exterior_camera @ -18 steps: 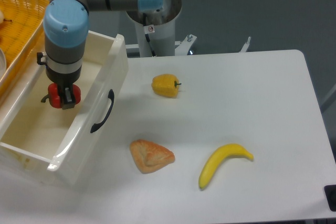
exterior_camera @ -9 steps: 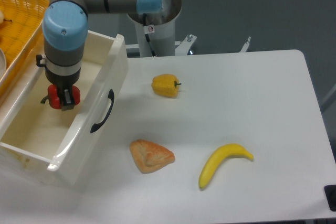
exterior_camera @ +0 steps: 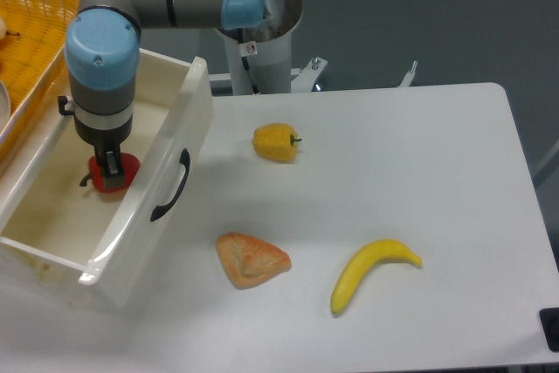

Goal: Place the red pepper in the upper white drawer

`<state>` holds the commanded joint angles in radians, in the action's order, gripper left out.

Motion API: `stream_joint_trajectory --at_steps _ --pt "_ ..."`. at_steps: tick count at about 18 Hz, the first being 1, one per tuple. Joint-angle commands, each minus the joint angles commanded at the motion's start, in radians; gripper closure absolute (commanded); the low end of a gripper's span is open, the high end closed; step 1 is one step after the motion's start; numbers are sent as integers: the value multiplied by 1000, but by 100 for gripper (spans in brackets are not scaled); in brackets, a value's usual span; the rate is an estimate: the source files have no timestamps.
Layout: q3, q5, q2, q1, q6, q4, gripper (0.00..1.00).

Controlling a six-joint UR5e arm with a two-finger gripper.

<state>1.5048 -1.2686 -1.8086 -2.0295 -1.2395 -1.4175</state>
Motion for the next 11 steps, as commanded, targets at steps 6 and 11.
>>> stream_joint_trajectory --at_steps 6,11 --pt "-15 3 9 -3 -2 2 5" --pt "-41 17 15 -18 2 22 5"
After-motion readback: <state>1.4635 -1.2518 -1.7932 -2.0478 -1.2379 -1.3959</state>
